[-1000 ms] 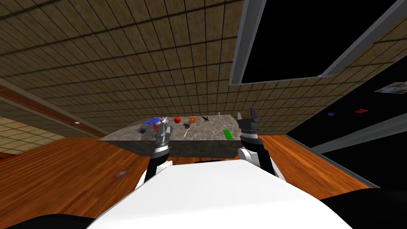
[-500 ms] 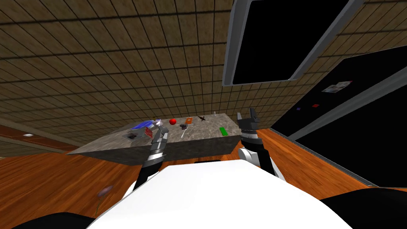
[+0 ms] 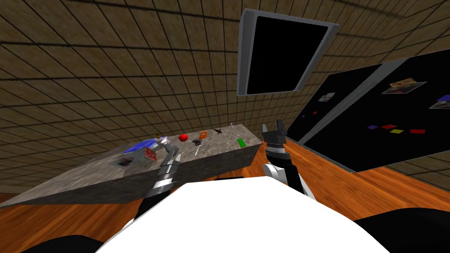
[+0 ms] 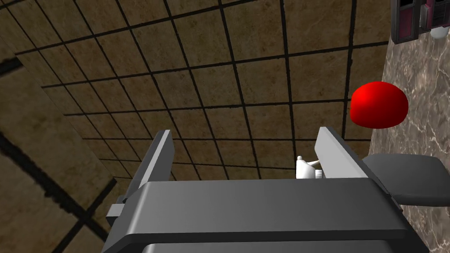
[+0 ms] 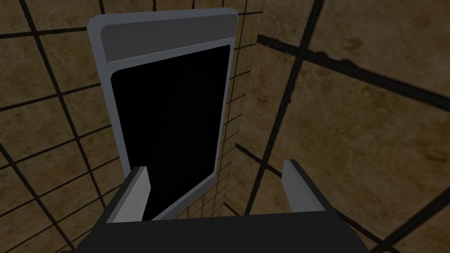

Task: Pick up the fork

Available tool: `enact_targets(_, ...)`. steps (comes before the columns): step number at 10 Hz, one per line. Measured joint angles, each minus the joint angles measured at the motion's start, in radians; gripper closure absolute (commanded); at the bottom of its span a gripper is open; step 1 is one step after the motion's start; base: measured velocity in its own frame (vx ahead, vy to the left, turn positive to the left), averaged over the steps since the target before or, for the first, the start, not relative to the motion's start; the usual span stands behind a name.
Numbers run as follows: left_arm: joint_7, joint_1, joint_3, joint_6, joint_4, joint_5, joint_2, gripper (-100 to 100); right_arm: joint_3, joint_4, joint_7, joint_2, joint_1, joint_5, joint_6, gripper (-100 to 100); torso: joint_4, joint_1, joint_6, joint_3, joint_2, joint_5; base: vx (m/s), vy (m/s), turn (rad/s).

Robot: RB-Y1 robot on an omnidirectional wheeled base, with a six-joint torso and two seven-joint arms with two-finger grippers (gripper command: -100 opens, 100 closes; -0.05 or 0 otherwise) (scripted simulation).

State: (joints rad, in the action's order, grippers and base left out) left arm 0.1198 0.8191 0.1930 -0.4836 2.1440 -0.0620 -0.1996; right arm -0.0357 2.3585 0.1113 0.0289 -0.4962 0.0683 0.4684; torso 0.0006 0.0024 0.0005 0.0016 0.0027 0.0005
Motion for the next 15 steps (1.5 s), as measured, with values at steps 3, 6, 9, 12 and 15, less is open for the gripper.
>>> enact_targets(3,0.045,0.072,0.021,0.016,-0.015,-0.015,-0.027,-100,0.0,0.0,0.0,0.0,0.0,0.0,0.0,0,0.0,0.0,-0.001,0.0,-0.001,0.0,-0.026,0.011,-0.286)
enact_targets(6,0.103,0.168,0.049,0.031,-0.023,-0.036,-0.064,-100,0.0,0.0,0.0,0.0,0.0,0.0,0.0,0,0.0,0.0,0.0,-0.001,-0.001,0.0,-0.025,0.019,-0.345)
enact_targets(9,0.174,0.262,0.076,0.063,-0.043,-0.056,-0.112,-100,0.0,0.0,0.0,0.0,0.0,0.0,0.0,0,0.0,0.001,0.0,-0.001,-0.001,0.0,-0.027,0.025,-0.271)
enact_targets(12,0.228,0.342,0.092,0.087,-0.055,-0.069,-0.15,-100,0.0,0.0,0.0,0.0,0.0,0.0,0.0,0,0.0,0.001,-0.001,-0.001,-0.002,0.0,-0.021,0.021,-0.353)
enact_targets(15,0.282,0.422,0.102,0.134,-0.053,-0.078,-0.192,-100,0.0,0.0,0.0,0.0,0.0,0.0,0.0,0,0.0,0.002,0.0,-0.001,-0.002,0.0,-0.019,0.026,-0.281)
